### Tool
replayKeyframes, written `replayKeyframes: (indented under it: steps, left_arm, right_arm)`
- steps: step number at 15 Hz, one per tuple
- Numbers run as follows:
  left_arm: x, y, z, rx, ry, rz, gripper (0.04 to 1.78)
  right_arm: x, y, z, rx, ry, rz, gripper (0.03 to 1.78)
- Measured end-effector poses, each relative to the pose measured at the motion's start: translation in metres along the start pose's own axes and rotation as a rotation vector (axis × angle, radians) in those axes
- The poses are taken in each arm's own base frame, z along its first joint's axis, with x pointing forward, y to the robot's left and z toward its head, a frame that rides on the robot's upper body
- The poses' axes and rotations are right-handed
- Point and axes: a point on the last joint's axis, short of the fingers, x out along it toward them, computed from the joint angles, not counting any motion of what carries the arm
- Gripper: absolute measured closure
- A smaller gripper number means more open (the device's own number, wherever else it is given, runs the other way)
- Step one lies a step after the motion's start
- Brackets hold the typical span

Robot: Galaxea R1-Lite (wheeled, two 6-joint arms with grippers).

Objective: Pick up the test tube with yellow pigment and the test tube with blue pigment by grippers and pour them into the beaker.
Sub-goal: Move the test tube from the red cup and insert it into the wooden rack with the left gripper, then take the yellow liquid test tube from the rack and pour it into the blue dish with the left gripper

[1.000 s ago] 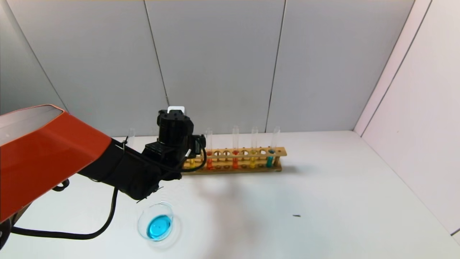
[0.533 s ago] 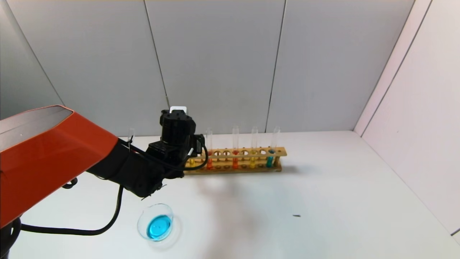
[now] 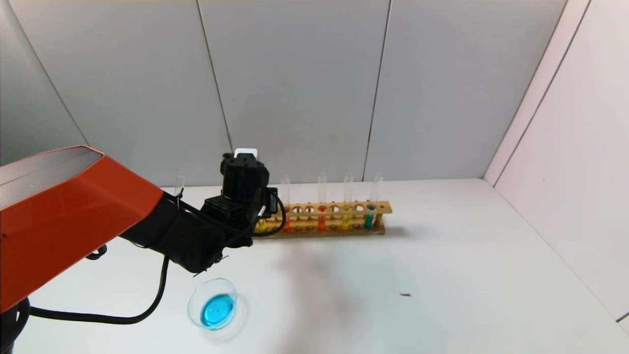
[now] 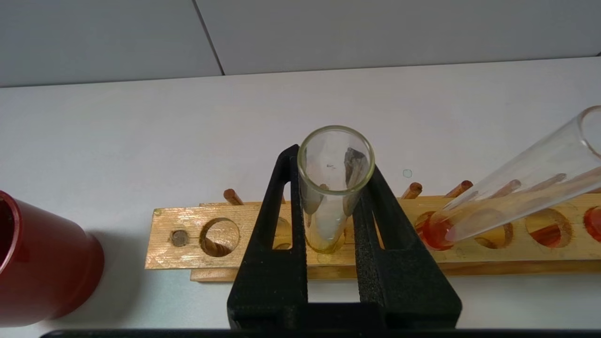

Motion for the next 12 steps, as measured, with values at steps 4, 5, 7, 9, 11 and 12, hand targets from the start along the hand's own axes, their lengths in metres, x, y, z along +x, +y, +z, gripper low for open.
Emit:
replayKeyframes:
  steps: [4,5,7,9,11,12]
  left_arm:
    - [-0.002,0.002,0.001,0.005,-0.001,-0.001,1.50]
    - [-0.003,0.002,0.003,0.006,-0.002,-0.001,1.50]
    - [-0.005,0.003,0.006,0.011,-0.005,0.000,1.50]
    - [-0.007,0.003,0.011,0.022,-0.016,-0.002,1.50]
    - [-0.010,0.004,0.015,0.031,-0.009,-0.001,1.50]
    - [-0.012,0.005,0.017,0.031,-0.008,-0.001,1.50]
  right_arm:
    - [0.000,0.000,0.000,0.000,0.000,0.000,0.11]
    - [0.000,0.000,0.000,0.000,0.000,0.000,0.11]
    - [0.000,0.000,0.000,0.000,0.000,0.000,0.11]
    - [0.000,0.000,0.000,0.000,0.001,0.000,0.11]
    - [0.000,0.000,0.000,0.000,0.001,0.000,0.11]
    - [0.000,0.000,0.000,0.000,0.001,0.000,0.11]
